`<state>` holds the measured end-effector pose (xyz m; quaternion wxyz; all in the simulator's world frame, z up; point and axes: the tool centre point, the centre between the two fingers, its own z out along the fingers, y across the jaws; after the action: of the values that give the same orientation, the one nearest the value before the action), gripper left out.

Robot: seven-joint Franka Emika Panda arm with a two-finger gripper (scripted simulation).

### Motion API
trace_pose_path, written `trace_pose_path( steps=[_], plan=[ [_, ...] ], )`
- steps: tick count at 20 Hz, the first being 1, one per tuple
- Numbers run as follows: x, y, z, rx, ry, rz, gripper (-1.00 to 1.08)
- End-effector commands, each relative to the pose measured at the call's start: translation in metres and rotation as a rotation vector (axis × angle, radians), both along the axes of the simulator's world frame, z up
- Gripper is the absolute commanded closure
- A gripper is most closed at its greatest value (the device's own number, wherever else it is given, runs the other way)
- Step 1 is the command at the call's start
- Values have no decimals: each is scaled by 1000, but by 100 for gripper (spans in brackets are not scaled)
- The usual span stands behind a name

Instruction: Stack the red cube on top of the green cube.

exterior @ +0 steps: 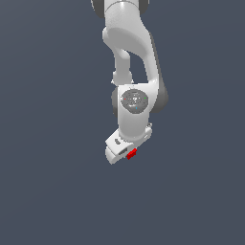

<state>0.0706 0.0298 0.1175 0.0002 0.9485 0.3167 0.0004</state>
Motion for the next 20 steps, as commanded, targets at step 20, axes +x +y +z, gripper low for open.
trace_pose_path(
  steps=[20],
  plan=[
    [-47,0,-21,0,0,0,108]
  ],
)
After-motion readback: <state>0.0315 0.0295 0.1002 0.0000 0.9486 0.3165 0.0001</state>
